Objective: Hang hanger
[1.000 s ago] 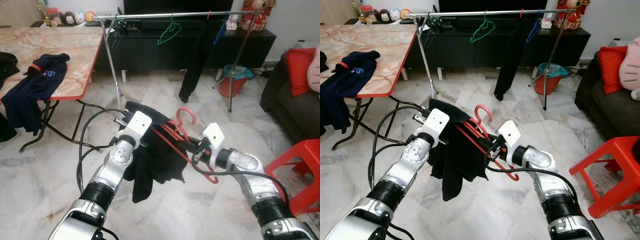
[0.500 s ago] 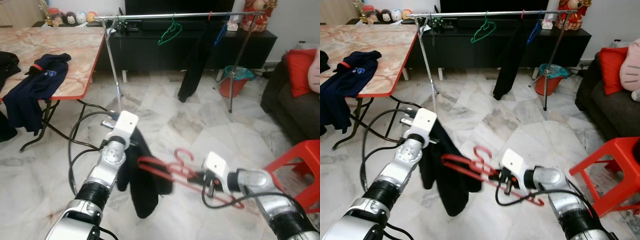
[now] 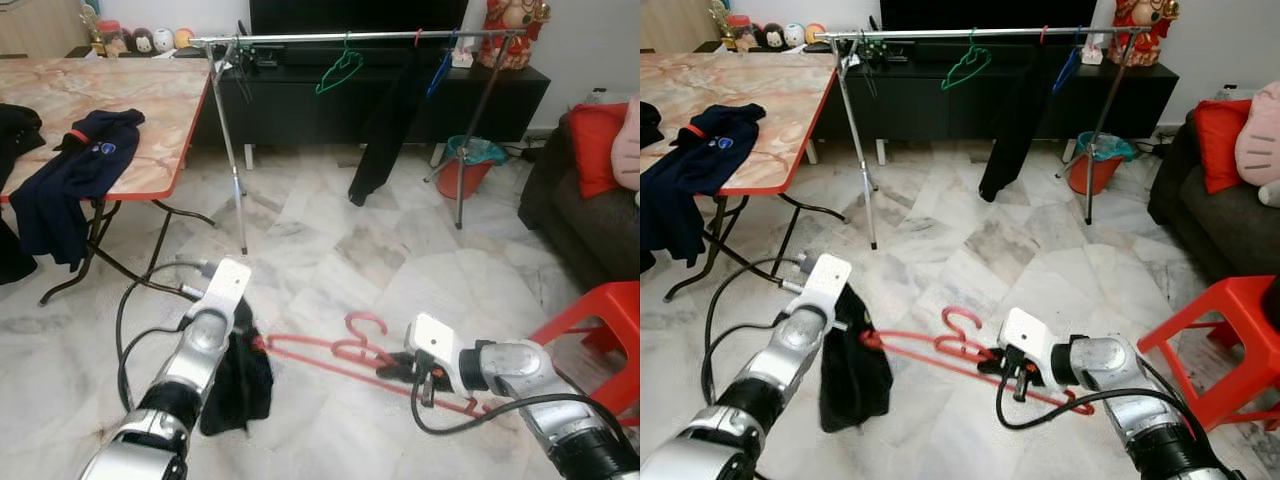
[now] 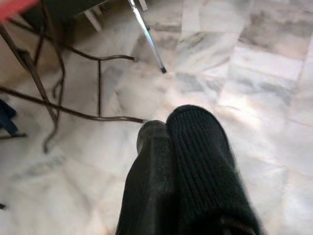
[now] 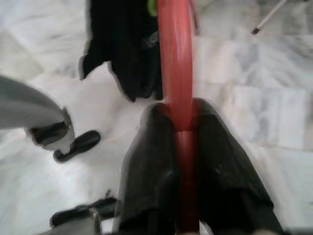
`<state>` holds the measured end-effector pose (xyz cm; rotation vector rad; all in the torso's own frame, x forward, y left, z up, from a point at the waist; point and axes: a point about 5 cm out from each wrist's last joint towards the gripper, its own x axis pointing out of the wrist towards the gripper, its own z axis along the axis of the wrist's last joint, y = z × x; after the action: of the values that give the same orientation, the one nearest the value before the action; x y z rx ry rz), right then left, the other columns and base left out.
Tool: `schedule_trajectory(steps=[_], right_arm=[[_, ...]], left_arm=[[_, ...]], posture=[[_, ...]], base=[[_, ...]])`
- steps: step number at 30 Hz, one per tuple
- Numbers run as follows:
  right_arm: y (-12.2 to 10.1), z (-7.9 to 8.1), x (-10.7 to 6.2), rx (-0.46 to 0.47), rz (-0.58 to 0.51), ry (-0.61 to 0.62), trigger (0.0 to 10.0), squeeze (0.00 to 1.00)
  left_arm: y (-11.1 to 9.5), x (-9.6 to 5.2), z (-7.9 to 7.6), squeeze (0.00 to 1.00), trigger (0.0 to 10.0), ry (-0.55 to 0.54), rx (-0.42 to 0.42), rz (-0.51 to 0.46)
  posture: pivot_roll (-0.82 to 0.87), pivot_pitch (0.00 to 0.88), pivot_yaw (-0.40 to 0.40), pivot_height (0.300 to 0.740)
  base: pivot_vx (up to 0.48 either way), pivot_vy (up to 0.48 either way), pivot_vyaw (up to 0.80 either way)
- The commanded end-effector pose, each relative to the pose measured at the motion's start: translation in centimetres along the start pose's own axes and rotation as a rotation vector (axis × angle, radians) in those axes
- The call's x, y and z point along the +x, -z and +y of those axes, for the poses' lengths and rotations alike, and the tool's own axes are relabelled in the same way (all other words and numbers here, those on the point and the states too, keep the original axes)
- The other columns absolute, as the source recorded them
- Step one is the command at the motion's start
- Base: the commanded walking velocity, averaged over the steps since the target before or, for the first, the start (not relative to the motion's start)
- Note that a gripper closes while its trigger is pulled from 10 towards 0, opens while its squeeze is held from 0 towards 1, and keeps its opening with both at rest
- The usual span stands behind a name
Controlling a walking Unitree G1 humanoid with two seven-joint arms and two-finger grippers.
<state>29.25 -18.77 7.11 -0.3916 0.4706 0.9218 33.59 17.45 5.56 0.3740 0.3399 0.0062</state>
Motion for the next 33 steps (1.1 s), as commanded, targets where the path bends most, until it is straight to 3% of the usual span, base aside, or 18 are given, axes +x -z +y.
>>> schedule_trajectory(steps=[1, 3, 5, 6, 8, 11, 13, 17, 24, 30, 33], right_arm=[[-0.5, -1.4, -0.4, 0.021, -0.038, 0.130, 10.0, 0.00], [0.0, -2.1, -0.3, 0.123, -0.080, 0.300, 10.0, 0.00], [0.3, -2.1, -0.2, 0.157, -0.110, 0.376, 10.0, 0.00], [0.8, -2.1, 0.2, 0.240, -0.160, 0.493, 10.0, 0.00], [1.1, -2.0, 0.5, 0.286, -0.184, 0.553, 10.0, 0.00], [1.8, -1.4, 1.1, 0.391, -0.252, 0.694, 10.0, 0.00], [4.0, -0.5, 1.2, 0.512, -0.221, 0.840, 10.0, 0.00], [6.4, 0.8, 1.2, 0.523, -0.109, 0.916, 10.0, 0.00], [8.8, 2.1, 0.0, 0.553, -0.088, 1.028, 10.0, 0.00], [10.0, 3.3, 0.0, 0.588, -0.068, 1.036, 10.0, 0.00], [11.4, 4.5, 0.4, 0.631, 0.016, 1.017, 10.0, 0.00]], left_arm=[[-0.2, -0.1, 0.6, 0.00, 10.0, -0.006, -0.026, -0.038], [0.6, -0.5, 1.0, 0.00, 10.0, -0.009, -0.092, -0.045], [0.8, -0.7, 1.2, 0.00, 10.0, -0.015, -0.116, -0.060], [0.7, -0.9, 1.4, 0.00, 10.0, -0.021, -0.172, -0.095], [0.6, -1.1, 1.6, 0.00, 10.0, -0.024, -0.206, -0.116], [-0.1, -1.4, 1.6, 0.00, 10.0, -0.026, -0.271, -0.190], [-0.6, -1.7, 1.3, 0.00, 10.0, -0.014, -0.348, -0.237], [-0.9, -2.2, 0.9, 0.00, 10.0, 0.007, -0.375, -0.279], [-0.2, -3.1, 0.7, 0.00, 10.0, 0.032, -0.377, -0.286], [0.1, -3.5, 0.6, 0.00, 10.0, 0.032, -0.374, -0.286], [-0.4, -3.6, 0.5, 0.00, 10.0, 0.041, -0.395, -0.311]], posture=[[0.07, 0.000, -0.050, 0.740], [0.07, 0.000, -0.046, 0.740], [0.07, 0.000, -0.042, 0.740], [0.06, 0.000, -0.038, 0.740], [0.06, 0.000, -0.032, 0.740], [0.06, 0.000, -0.027, 0.740], [0.07, 0.000, -0.018, 0.740], [0.06, 0.000, -0.005, 0.740], [0.04, 0.000, 0.025, 0.740], [0.03, 0.000, 0.041, 0.740], [0.03, 0.000, 0.043, 0.740]], base=[[0.000, 0.000, 0.00], [0.000, 0.000, 0.00], [0.000, 0.000, 0.00], [0.000, 0.000, 0.00], [0.000, 0.000, 0.00], [0.000, 0.000, 0.00], [0.000, 0.000, 0.00], [0.000, 0.000, 0.00], [0.000, 0.000, 0.00], [0.000, 0.000, 0.00], [0.000, 0.000, 0.00]])
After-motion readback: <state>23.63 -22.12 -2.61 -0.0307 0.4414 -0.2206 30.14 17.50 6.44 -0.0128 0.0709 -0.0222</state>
